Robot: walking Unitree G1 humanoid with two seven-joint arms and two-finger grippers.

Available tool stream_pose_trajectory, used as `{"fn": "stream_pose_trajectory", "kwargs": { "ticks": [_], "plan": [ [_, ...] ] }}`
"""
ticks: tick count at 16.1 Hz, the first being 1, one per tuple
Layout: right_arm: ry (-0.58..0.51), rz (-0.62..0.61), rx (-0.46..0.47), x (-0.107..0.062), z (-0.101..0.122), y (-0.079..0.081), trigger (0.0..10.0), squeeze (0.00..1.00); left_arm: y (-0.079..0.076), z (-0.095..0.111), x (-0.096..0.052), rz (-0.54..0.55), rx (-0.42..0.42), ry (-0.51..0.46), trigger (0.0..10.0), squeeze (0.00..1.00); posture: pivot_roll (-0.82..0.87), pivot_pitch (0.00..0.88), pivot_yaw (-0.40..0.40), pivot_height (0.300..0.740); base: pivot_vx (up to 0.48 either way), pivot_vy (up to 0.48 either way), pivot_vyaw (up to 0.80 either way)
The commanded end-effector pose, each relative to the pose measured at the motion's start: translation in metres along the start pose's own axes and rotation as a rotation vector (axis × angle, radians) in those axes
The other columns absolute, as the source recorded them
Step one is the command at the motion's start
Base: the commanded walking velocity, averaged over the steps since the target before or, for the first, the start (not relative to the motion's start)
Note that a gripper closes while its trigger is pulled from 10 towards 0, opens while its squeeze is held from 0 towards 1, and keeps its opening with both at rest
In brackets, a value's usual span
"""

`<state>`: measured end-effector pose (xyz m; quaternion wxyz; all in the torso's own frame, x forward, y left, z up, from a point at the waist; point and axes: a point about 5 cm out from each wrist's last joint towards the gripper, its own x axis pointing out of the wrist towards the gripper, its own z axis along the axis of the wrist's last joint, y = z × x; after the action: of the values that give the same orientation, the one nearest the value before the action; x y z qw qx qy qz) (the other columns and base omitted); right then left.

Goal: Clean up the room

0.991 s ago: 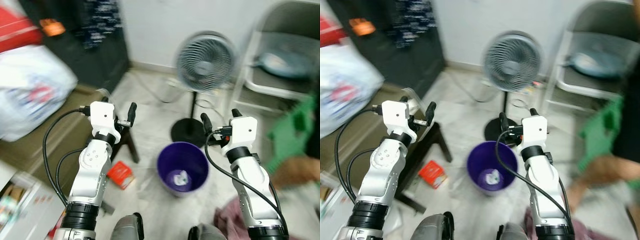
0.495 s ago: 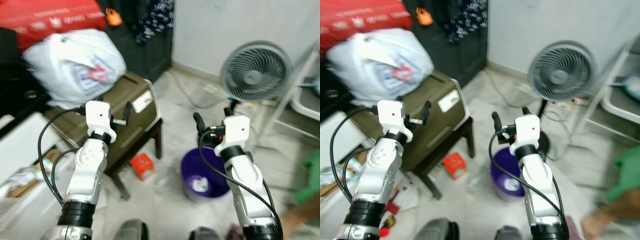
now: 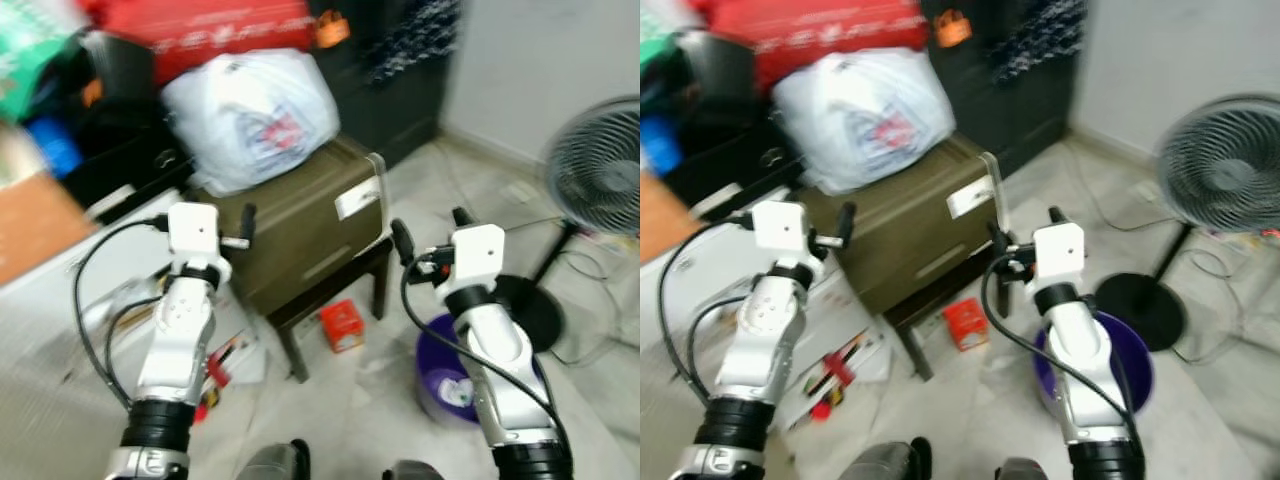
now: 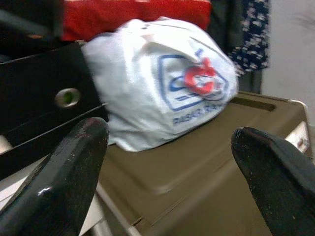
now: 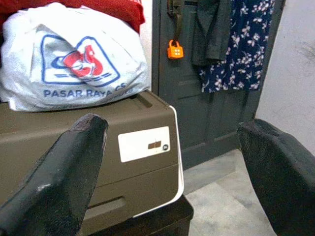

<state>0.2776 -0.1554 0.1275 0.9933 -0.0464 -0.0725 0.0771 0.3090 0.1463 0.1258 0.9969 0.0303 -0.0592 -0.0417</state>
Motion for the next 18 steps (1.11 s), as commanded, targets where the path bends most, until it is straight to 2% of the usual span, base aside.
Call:
{"fn": "stream_pose_trajectory", "kwargs": {
  "ticks": [1, 5, 9, 14, 17, 18],
  "plan": [
    [-0.025, 0.006, 0.013, 0.005, 0.006, 0.004, 10.0, 0.0, 0.008, 0.004, 0.004, 0.03, 0.032, -0.016, 10.0, 0.0, -0.1, 0.051, 0.084, 0.74, 0.0, 0.0, 0.8],
    [-0.027, 0.006, 0.02, 0.008, 0.005, 0.006, 10.0, 0.0, 0.011, 0.001, 0.004, 0.045, 0.059, -0.004, 10.0, 0.0, -0.1, 0.054, 0.081, 0.74, 0.0, 0.0, 0.8],
    [0.017, -0.012, 0.023, -0.008, -0.004, 0.002, 10.0, 0.0, 0.03, -0.023, -0.024, 0.121, 0.059, 0.109, 10.0, 0.0, -0.1, 0.068, 0.074, 0.74, 0.0, 0.0, 0.8],
    [0.038, 0.005, 0.037, -0.014, -0.007, 0.009, 10.0, 0.0, 0.027, -0.029, -0.037, 0.115, 0.054, 0.144, 10.0, 0.0, -0.09, 0.098, 0.065, 0.74, 0.0, 0.0, 0.79],
    [0.088, -0.03, 0.021, -0.026, -0.016, 0.004, 10.0, 0.0, 0.03, -0.04, -0.053, 0.086, 0.069, 0.209, 10.0, 0.0, -0.09, 0.129, 0.057, 0.74, 0.0, 0.0, 0.39],
    [0.095, -0.033, 0.016, -0.028, -0.017, 0.002, 10.0, 0.0, 0.029, -0.04, -0.054, 0.078, 0.066, 0.212, 10.0, 0.0, -0.09, 0.137, 0.055, 0.74, 0.0, 0.0, 0.0]
  ]
}}
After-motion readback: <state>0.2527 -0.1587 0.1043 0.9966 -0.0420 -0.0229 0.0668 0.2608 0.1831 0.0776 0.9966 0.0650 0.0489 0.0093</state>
